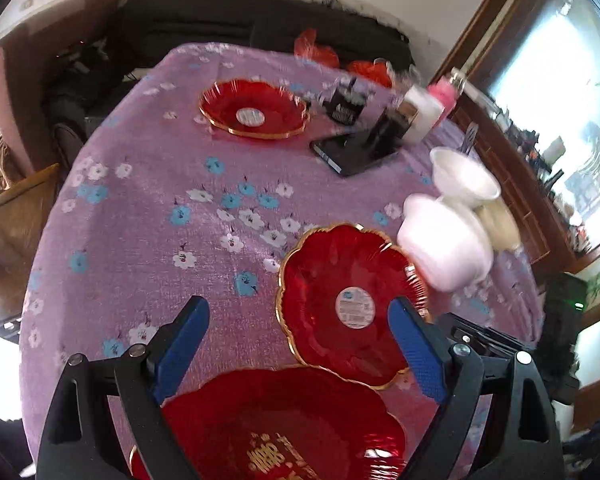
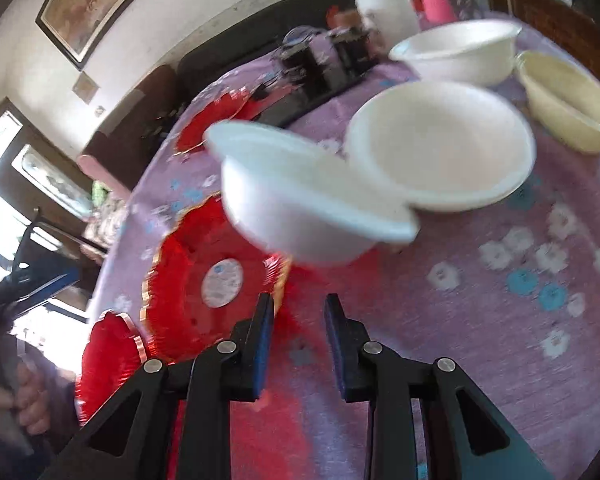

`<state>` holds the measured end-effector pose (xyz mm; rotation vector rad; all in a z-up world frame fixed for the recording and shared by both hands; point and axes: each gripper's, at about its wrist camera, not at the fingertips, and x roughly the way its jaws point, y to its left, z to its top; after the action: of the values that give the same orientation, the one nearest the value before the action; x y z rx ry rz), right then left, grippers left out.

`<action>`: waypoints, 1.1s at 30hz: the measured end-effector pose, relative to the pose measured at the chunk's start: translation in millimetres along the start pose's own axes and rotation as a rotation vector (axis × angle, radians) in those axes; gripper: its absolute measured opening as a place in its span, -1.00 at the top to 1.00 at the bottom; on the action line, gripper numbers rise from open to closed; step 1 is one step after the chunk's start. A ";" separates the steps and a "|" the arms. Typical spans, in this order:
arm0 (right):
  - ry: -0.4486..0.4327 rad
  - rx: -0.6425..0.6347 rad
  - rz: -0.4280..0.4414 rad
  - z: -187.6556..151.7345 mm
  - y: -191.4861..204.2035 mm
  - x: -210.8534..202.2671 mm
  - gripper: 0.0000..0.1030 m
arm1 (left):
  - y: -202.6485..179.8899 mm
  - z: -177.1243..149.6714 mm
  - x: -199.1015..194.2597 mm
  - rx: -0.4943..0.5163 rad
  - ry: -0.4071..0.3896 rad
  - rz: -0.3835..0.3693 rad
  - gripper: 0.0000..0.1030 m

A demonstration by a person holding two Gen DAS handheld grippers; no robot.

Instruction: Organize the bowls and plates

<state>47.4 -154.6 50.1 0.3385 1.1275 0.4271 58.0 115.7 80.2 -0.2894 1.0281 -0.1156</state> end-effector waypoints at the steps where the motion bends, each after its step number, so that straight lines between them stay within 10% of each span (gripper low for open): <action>1: 0.005 0.000 0.001 -1.3 1.4 1.7 0.46 | 1.4 0.6 4.6 -0.005 0.004 0.002 -0.73; 11: 0.022 0.039 0.009 2.0 -2.0 18.3 0.46 | 2.7 6.0 49.4 -0.010 0.080 -0.003 -0.41; 19: 0.025 0.026 0.006 4.7 4.0 28.5 0.62 | -0.3 9.7 83.6 0.017 0.173 0.017 0.33; 33: -0.076 -0.055 -0.060 16.7 34.0 23.8 0.78 | 0.7 23.4 71.5 0.015 0.105 0.024 0.40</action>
<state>66.0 -114.1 53.8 0.2701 1.0472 0.3886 114.8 104.3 32.1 -0.2597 1.1342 -0.1181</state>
